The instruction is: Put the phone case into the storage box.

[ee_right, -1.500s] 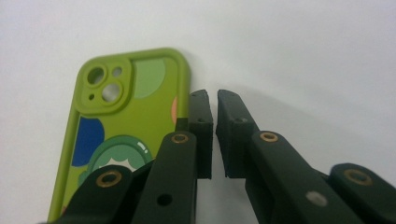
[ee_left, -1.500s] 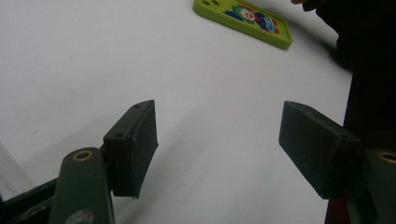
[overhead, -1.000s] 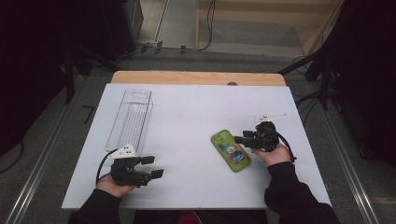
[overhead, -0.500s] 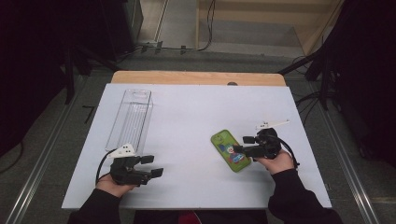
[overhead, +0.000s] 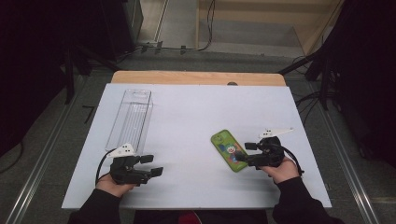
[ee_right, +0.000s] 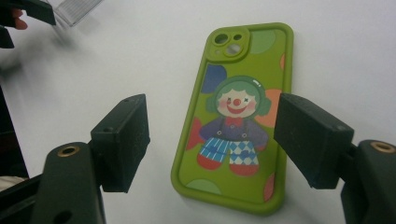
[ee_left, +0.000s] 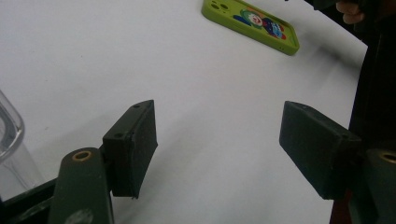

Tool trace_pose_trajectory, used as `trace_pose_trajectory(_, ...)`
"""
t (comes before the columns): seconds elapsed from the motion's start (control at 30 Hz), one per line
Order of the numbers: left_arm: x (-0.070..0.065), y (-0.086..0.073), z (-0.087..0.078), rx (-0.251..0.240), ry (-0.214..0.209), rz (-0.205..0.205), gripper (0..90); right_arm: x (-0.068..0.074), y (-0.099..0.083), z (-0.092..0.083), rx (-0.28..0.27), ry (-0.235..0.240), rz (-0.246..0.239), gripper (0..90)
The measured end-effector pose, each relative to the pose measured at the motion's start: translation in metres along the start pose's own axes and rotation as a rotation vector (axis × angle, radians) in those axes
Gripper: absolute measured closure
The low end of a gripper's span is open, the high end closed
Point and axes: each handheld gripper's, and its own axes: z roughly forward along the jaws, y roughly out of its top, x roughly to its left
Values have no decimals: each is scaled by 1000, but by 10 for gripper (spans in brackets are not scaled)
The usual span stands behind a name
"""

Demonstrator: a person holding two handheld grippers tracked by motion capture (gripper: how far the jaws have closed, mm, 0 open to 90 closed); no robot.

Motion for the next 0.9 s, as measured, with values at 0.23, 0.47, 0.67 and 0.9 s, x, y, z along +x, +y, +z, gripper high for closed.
trace_pose_trajectory(0.23,1,0,-1,-6,4,-3,285,1,-9,-4,-1,-5,9,223)
trace_pose_trajectory(0.47,1,0,-1,-5,4,-5,285,3,-17,-7,27,-11,-11,207)
trace_pose_trajectory(0.67,1,0,-1,-6,7,-10,286,6,-25,-11,37,2,-18,207)
trace_pose_trajectory(0.9,1,1,-1,-11,-1,-15,286,6,-39,-15,50,0,-5,207)
